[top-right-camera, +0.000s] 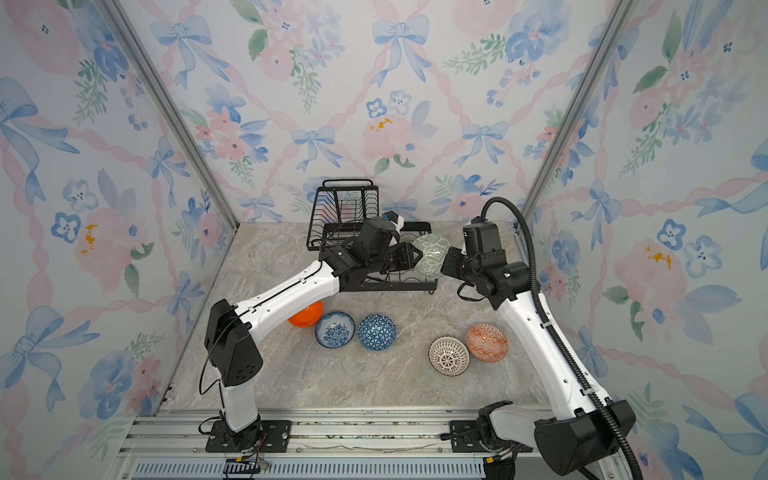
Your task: Load the bowls into the dish rack
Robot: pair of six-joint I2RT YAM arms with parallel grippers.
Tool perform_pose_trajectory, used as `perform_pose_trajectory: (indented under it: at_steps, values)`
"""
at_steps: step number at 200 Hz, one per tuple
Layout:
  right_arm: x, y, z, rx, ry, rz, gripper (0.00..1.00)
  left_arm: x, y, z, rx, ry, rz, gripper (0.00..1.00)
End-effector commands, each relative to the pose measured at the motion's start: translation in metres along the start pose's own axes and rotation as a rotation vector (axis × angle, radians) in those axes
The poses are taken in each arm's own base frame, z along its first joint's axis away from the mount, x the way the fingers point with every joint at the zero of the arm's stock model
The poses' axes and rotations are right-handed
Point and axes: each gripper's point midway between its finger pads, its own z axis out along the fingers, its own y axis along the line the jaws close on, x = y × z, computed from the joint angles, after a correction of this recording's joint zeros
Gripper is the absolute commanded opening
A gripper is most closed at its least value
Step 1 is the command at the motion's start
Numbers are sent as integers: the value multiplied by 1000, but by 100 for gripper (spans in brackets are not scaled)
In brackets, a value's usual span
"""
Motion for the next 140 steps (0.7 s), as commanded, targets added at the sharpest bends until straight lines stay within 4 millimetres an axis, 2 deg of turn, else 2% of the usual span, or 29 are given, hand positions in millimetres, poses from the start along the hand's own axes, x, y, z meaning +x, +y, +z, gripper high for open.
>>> perform_pose_trajectory:
  at_steps: [1,29,50,69,99,112,140]
  values:
    - [-11,2,-4,-1,-46,21,0,2,-2,4,6,16,4,20]
    - [-13,3,3,14,-41,12,0,-1,-4,2,12,9,21,9]
    - [-13,4,9,20,-31,19,6,-3,-5,1,13,4,33,1]
    - [-16,7,13,19,-26,29,30,-6,-6,-2,9,-9,38,0]
    - [-22,11,15,9,-31,38,57,-17,-8,-9,-2,-50,55,0]
    - [-24,12,16,6,-28,40,64,-22,-9,-12,-8,-68,65,0]
    - [-29,7,15,15,-31,59,97,-36,-6,-16,-17,-102,66,0]
